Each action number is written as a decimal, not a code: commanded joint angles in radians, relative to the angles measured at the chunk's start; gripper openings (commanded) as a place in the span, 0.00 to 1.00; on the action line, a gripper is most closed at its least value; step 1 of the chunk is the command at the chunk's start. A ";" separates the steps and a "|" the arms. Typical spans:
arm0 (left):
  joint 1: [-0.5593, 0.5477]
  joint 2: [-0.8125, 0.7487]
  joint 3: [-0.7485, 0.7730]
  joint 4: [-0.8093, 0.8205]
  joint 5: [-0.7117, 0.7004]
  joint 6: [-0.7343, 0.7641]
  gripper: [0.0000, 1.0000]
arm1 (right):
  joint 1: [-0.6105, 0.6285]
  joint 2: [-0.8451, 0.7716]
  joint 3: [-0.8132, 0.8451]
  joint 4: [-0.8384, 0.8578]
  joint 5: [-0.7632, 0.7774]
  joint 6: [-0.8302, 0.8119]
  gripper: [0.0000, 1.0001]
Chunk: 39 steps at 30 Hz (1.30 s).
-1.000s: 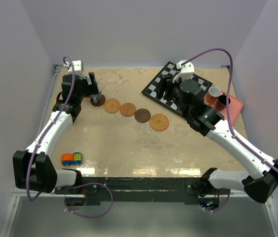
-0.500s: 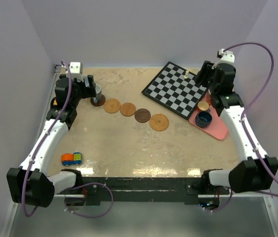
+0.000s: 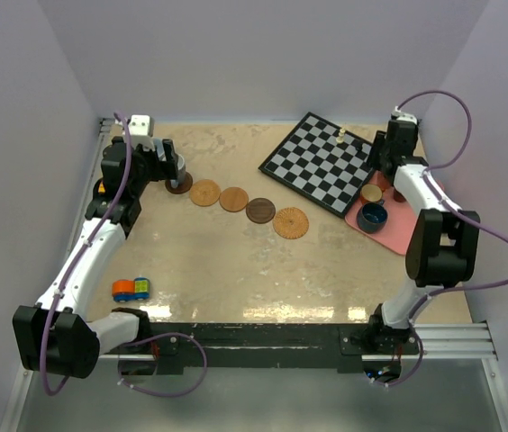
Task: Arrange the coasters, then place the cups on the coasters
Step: Pick up the cup from the tray.
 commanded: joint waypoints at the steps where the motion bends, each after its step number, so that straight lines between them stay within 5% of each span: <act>1: 0.001 -0.017 0.005 0.050 0.044 0.003 0.90 | 0.002 0.050 0.117 0.068 0.068 -0.038 0.45; 23: 0.001 0.001 0.006 0.048 0.055 0.004 0.90 | -0.002 0.248 0.195 0.013 0.178 -0.043 0.31; 35: 0.001 0.007 0.003 0.048 0.055 0.009 0.90 | -0.002 0.288 0.220 0.007 0.179 -0.086 0.00; 39: 0.001 0.007 0.002 0.048 0.071 0.010 0.90 | -0.002 0.278 0.253 0.015 0.174 -0.127 0.00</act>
